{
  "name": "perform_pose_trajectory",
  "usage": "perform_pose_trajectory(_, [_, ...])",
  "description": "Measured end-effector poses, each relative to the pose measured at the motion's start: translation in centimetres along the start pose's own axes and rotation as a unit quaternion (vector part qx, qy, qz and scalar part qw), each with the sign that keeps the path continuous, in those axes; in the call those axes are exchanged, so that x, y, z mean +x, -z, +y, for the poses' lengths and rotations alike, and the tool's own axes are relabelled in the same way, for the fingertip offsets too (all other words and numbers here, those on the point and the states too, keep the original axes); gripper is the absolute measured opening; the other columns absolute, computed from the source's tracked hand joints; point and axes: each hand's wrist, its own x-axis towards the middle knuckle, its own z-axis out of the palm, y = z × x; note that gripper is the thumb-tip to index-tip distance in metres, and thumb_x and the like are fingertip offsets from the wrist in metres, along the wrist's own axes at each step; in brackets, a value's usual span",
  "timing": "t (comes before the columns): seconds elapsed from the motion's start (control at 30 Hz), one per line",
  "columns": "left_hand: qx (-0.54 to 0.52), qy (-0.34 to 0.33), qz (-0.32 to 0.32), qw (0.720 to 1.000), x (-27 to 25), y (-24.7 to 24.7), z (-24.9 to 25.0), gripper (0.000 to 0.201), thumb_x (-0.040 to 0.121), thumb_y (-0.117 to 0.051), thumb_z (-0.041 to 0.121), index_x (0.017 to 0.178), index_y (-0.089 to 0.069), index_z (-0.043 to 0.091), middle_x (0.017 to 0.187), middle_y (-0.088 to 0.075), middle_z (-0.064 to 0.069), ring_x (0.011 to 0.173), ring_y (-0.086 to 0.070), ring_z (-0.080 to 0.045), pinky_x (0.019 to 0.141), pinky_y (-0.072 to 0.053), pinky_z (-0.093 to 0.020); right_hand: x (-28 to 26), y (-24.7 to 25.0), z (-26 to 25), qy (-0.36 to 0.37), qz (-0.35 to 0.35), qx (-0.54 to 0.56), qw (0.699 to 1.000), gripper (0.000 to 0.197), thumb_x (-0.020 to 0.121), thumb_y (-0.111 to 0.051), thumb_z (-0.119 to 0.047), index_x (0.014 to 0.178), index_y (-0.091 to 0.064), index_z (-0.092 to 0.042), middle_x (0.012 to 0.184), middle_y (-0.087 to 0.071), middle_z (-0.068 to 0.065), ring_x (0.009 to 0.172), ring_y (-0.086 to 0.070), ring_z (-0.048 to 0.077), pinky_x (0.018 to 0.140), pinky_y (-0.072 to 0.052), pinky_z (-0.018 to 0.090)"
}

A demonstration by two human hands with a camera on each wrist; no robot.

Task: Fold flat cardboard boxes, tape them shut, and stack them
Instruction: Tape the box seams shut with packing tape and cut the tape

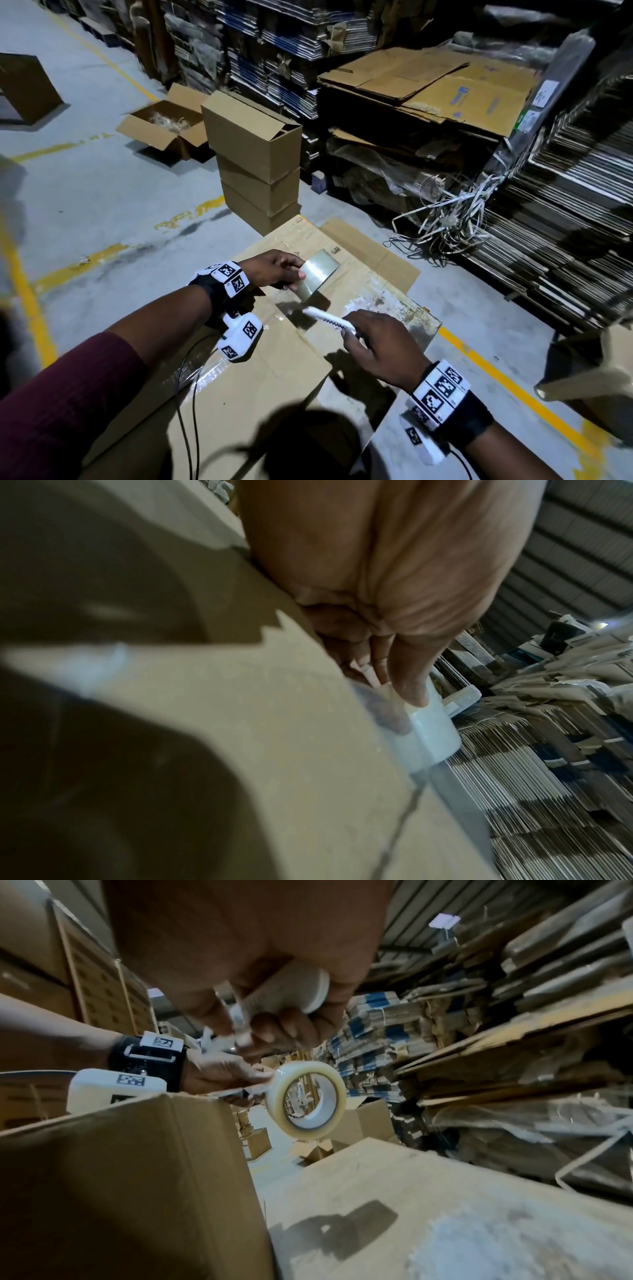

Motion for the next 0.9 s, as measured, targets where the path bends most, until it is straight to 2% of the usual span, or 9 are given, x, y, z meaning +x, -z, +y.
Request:
perform_pose_trajectory(0.07, [0.001, -0.003, -0.003, 1.000, -0.1, 0.0, 0.1, 0.014, 0.097, -0.061, 0.007, 0.111, -0.062, 0.005, 0.077, -0.070, -0.002, 0.065, -0.067, -0.008, 0.064, -0.051, -0.017, 0.3, -1.2, 0.4, 0.012, 0.052, 0.042, 0.998, 0.023, 0.101, -0.045, -0.038, 0.095, -0.059, -0.021, 0.075, -0.045, -0.013, 0.063, -0.050, 0.015, 0.056, -0.041, 0.036])
perform_pose_trajectory(0.1, [0.000, -0.002, 0.002, 1.000, -0.1, -0.1, 0.1, 0.015, 0.097, -0.062, 0.007, 0.111, -0.062, 0.004, 0.077, -0.070, -0.002, 0.065, -0.067, -0.008, 0.066, -0.051, -0.019, 0.8, -1.8, 0.4, 0.011, 0.056, 0.045, 0.997, 0.023, 0.103, -0.045, -0.037, 0.097, -0.058, -0.020, 0.076, -0.044, -0.013, 0.064, -0.050, 0.015, 0.056, -0.040, 0.036])
perform_pose_trajectory(0.2, [-0.005, -0.007, 0.007, 1.000, -0.4, -0.2, 0.1, 0.016, 0.097, -0.062, 0.007, 0.112, -0.062, 0.001, 0.073, -0.069, -0.001, 0.064, -0.066, -0.008, 0.066, -0.053, -0.021, 2.3, -3.7, 0.7, 0.009, 0.027, 0.022, 0.999, 0.018, 0.104, -0.050, -0.032, 0.093, -0.056, -0.018, 0.077, -0.047, -0.006, 0.066, -0.053, 0.022, 0.057, -0.034, 0.032])
perform_pose_trajectory(0.33, [-0.011, -0.007, 0.016, 1.000, -0.6, -0.2, 0.1, 0.026, 0.096, -0.063, 0.006, 0.119, -0.059, -0.005, 0.089, -0.067, -0.015, 0.067, -0.068, -0.010, 0.061, -0.052, -0.020, 2.9, -4.6, 0.7, 0.013, 0.014, 0.010, 1.000, 0.013, 0.103, -0.053, -0.028, 0.096, -0.059, -0.019, 0.080, -0.058, 0.005, 0.069, -0.056, 0.025, 0.062, -0.030, 0.027])
perform_pose_trajectory(0.4, [-0.005, -0.007, 0.011, 1.000, -0.6, -0.1, 0.1, 0.028, 0.096, -0.063, 0.007, 0.121, -0.059, -0.006, 0.085, -0.067, -0.014, 0.067, -0.067, -0.013, 0.061, -0.052, -0.020, 2.8, -4.4, 0.5, 0.013, 0.018, 0.007, 1.000, 0.014, 0.103, -0.053, -0.027, 0.096, -0.061, -0.017, 0.080, -0.061, 0.006, 0.070, -0.058, 0.026, 0.062, -0.029, 0.026])
perform_pose_trajectory(0.57, [-0.001, -0.012, -0.012, 1.000, -0.7, -0.2, 0.2, 0.016, 0.098, -0.059, 0.004, 0.113, -0.062, 0.001, 0.068, -0.066, -0.005, 0.062, -0.064, -0.013, 0.062, -0.052, -0.021, 3.0, -4.5, 0.0, -0.011, -0.016, -0.001, 1.000, 0.024, 0.105, -0.047, -0.031, 0.102, -0.061, -0.011, 0.086, -0.064, 0.009, 0.076, -0.060, 0.030, 0.062, -0.034, 0.033])
perform_pose_trajectory(0.63, [0.000, -0.014, -0.008, 1.000, -0.8, -0.4, 0.4, 0.015, 0.098, -0.058, 0.002, 0.112, -0.062, 0.001, 0.068, -0.066, -0.003, 0.061, -0.064, -0.011, 0.061, -0.053, -0.020, 2.9, -4.4, -0.3, -0.018, -0.028, -0.005, 0.999, 0.024, 0.105, -0.048, -0.030, 0.104, -0.060, -0.010, 0.088, -0.065, 0.012, 0.078, -0.060, 0.033, 0.063, -0.038, 0.036])
perform_pose_trajectory(0.9, [-0.009, -0.013, 0.006, 1.000, -0.9, -0.5, 0.4, 0.022, 0.097, -0.059, 0.001, 0.118, -0.060, -0.005, 0.071, -0.065, -0.005, 0.062, -0.064, -0.013, 0.061, -0.055, -0.023, 3.8, -3.3, -1.1, -0.033, -0.103, -0.081, 0.991, 0.028, 0.107, -0.042, -0.032, 0.117, -0.052, -0.009, 0.099, -0.066, 0.017, 0.089, -0.062, 0.038, 0.065, -0.034, 0.035])
